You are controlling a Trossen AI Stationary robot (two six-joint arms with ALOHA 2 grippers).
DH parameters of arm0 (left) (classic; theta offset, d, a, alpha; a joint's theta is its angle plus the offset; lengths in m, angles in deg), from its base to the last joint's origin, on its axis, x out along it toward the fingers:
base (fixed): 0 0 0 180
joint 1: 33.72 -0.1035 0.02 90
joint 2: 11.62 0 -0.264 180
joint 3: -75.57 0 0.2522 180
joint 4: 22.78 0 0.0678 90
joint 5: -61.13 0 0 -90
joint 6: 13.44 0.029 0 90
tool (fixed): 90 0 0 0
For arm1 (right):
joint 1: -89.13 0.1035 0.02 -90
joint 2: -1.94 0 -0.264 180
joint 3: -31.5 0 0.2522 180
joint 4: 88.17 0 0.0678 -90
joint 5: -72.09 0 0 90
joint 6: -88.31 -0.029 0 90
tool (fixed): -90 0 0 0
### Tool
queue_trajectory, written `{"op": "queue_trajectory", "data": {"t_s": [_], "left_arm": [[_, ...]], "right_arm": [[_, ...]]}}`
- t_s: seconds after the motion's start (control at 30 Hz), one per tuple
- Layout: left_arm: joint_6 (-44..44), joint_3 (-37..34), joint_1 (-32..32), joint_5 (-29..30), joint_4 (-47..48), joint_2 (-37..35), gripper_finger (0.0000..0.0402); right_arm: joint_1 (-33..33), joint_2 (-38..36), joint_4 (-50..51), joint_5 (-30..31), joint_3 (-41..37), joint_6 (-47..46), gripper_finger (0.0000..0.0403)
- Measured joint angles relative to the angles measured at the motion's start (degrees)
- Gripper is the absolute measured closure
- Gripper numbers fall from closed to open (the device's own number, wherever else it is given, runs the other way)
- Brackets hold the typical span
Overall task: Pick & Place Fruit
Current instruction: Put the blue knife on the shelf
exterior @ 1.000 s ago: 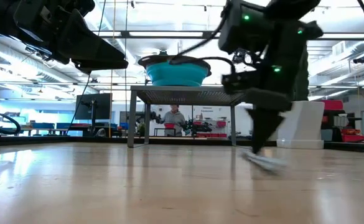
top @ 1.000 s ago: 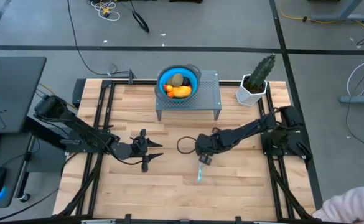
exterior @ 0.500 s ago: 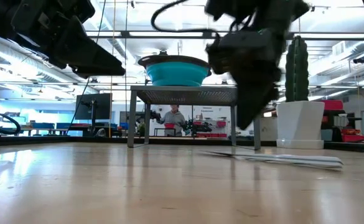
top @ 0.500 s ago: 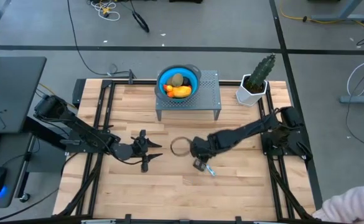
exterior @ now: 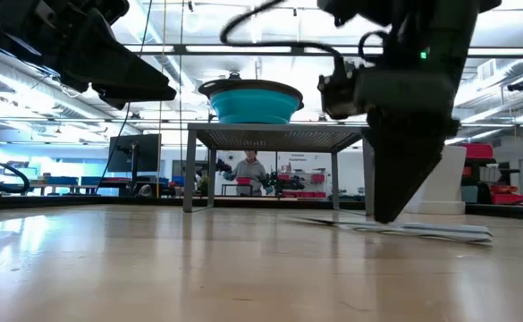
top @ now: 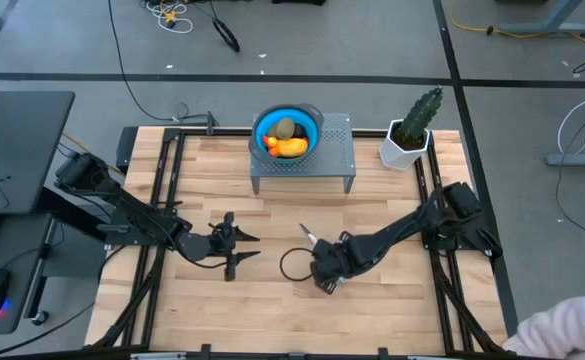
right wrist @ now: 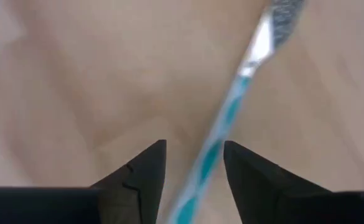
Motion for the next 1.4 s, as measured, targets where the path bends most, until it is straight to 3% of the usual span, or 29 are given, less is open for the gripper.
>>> {"op": "queue_trajectory", "data": {"t_s": [0.17,0.8,1.4], "left_arm": [[0.1,0.0,0.0,0.4,0.0,0.0,0.0233],[-0.3,0.0,0.0,0.7,0.2,0.0,0.0233],[-1.5,0.0,0.0,0.4,0.2,0.0,0.0233]], "right_arm": [[0.5,0.4,2.0,5.8,0.0,-1.3,0.0230],[0.8,3.0,1.5,7.3,0.2,1.5,0.0239],[-0.7,2.8,-2.0,1.8,-3.4,-8.3,0.0349]]}}
